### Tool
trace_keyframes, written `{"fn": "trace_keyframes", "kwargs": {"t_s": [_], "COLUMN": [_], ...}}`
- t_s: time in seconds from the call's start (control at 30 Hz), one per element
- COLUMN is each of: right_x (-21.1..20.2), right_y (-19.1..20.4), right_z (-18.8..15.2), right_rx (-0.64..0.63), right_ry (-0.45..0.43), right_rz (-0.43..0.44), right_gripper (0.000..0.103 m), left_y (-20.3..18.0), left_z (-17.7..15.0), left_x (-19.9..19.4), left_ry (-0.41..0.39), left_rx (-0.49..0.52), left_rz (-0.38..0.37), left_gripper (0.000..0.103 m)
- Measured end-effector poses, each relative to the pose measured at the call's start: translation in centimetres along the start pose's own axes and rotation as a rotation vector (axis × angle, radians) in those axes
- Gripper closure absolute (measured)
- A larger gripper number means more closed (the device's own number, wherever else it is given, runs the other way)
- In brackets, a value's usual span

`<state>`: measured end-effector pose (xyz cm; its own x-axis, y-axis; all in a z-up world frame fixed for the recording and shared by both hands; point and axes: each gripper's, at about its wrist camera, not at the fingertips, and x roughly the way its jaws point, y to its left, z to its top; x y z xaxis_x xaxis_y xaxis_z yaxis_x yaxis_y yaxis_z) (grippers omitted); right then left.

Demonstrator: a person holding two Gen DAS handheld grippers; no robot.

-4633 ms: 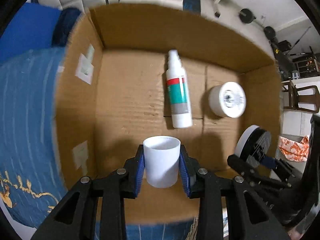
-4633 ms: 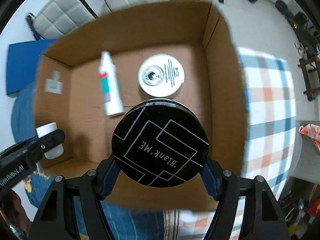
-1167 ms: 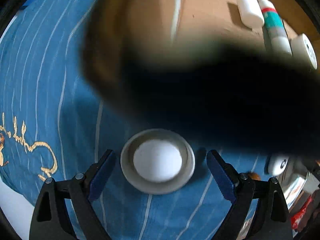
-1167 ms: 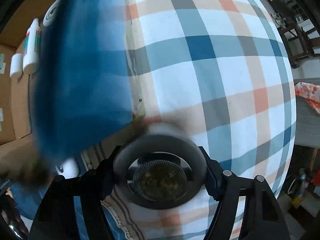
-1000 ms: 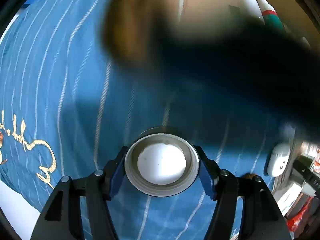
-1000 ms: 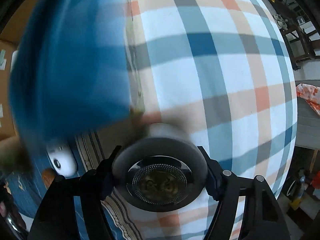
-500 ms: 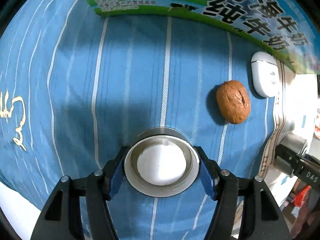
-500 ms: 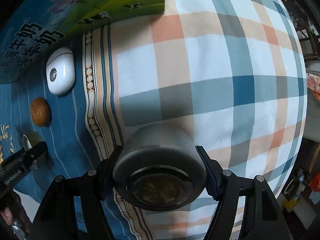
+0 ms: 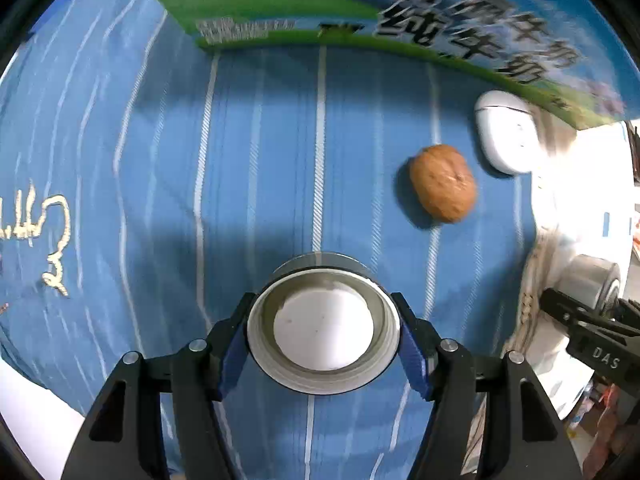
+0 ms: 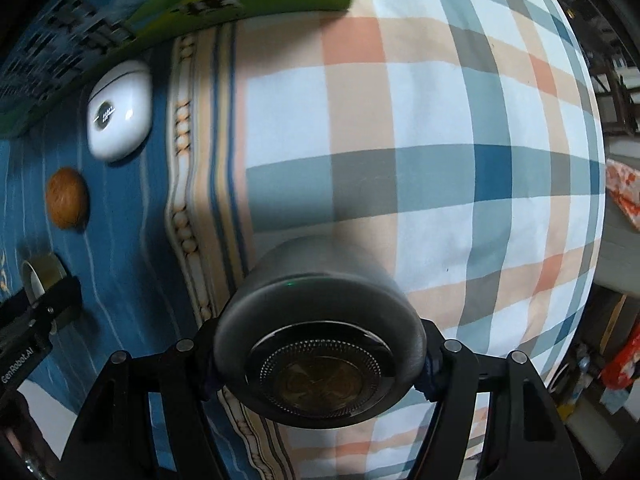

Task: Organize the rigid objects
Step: 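Lift the tin lid and silver can toward the box with both tools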

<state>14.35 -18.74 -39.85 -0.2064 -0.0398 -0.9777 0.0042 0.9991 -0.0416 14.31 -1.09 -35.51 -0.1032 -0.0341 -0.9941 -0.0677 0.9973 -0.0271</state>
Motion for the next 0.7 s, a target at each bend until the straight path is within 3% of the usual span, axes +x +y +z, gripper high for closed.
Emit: {"fn": "trace_keyframes", "kwargs": {"t_s": [0.2, 0.4, 0.7], "right_x": [-3.4, -9.8, -20.0], "right_y": [2.0, 5.6, 5.1], "right_z": [-3.0, -5.3, -5.7], "right_rx": [-0.028, -0.081, -0.103], "right_ry": [-0.047, -0.143, -0.308], "right_rz": [0.05, 0.075, 0.114], "right_gripper": [0.03, 0.03, 0.03], "left_y": [-1.3, -1.8, 0.9], "left_z": [-1.9, -3.2, -2.9], "left_x": [-5.7, -12.3, -19.1], "left_ry": [-0.092, -0.198, -0.314], "left_rx": [0.027, 0.056, 0.062], "left_rz": [-0.051, -0.076, -0.109], "left_gripper": [0.041, 0.041, 0.041]}}
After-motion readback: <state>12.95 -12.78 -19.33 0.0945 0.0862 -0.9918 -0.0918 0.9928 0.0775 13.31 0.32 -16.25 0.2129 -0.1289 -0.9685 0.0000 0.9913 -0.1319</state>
